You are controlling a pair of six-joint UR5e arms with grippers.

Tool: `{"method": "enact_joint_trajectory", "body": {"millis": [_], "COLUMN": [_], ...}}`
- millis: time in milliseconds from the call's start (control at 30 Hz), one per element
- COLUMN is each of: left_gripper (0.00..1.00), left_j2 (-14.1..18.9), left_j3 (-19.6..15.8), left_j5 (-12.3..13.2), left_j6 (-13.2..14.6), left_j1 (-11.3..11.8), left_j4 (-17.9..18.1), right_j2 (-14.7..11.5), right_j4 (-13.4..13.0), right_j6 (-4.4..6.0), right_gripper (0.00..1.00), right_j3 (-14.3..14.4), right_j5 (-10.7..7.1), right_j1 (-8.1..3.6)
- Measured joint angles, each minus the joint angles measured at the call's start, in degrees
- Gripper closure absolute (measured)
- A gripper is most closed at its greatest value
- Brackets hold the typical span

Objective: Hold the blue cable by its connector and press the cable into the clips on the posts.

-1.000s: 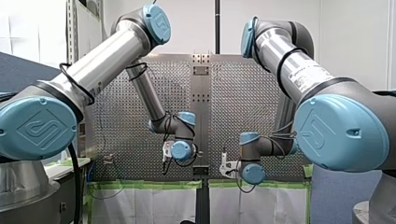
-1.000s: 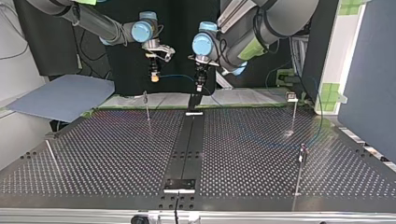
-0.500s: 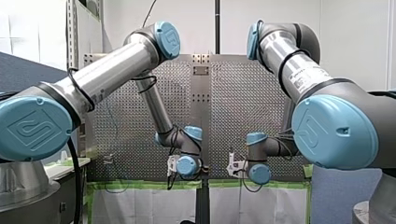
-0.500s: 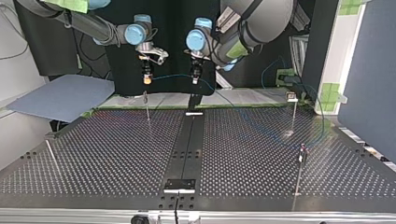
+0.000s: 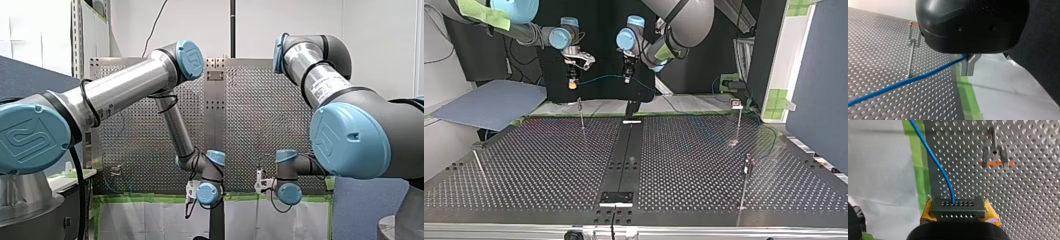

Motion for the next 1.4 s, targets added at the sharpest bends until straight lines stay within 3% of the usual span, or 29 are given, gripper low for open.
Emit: {"method": "enact_joint_trajectory", "body": {"millis": [300, 500, 667, 1000, 1400], "left_gripper": [1.0, 1.0, 1.0, 1.0, 1.0], "left_j2": [-3.76, -4.11, -4.13, -4.27, -8.31], "left_j3": [4.26, 7.34, 9.92, 14.38, 20.85], "left_j5": [-0.59, -2.17, -4.04, -5.97, -6.74], "left_j6": [-1.36, -2.19, -2.93, -3.4, -2.15], "left_j1": [-2.07, -3.6, -4.84, -6.96, -7.6], "left_j4": [-1.14, -3.36, -5.53, -8.77, -14.96], "right_j2": [0.07, 0.3, 0.43, 0.51, 0.52], "right_j4": [-2.93, -4.89, -5.42, -5.09, -4.42], "right_j6": [1.4, 1.98, 2.04, 2.95, 3.13], "right_gripper": [1.0, 1.0, 1.0, 1.0, 1.0], "right_j3": [-0.21, -0.5, -0.74, -2.14, -3.08], "right_j5": [-0.94, -2.25, -2.86, -5.93, -7.98], "right_j1": [-4.0, -5.73, -6.78, -8.74, -10.5]}}
